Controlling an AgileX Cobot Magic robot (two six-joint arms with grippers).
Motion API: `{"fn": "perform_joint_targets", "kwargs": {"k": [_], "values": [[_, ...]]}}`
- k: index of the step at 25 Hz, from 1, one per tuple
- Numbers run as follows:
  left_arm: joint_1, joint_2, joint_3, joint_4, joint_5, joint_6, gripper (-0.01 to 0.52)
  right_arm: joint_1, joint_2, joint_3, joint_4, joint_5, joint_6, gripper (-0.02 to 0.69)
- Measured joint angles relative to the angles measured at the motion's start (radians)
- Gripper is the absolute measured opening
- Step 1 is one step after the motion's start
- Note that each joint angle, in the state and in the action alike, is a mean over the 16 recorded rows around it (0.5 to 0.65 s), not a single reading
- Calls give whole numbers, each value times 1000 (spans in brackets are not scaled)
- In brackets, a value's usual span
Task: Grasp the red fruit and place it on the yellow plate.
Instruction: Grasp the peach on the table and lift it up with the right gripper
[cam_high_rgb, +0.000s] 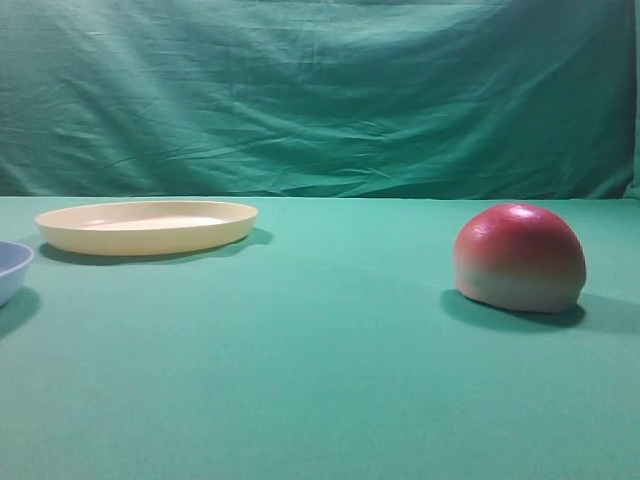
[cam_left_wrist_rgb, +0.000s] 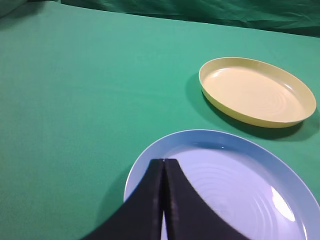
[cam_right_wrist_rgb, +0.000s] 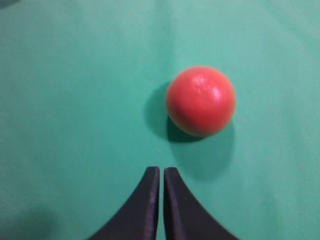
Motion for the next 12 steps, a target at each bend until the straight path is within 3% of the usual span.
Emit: {"fn": "perform_joint_targets", "kwargs": {"k": [7, 12], "values": [[0, 0, 0, 0, 0, 0, 0, 33, 161, -123, -141, 32, 165, 14], [0, 0, 0, 0, 0, 0, 0, 33, 222, -180, -212, 70, 248, 121]]}}
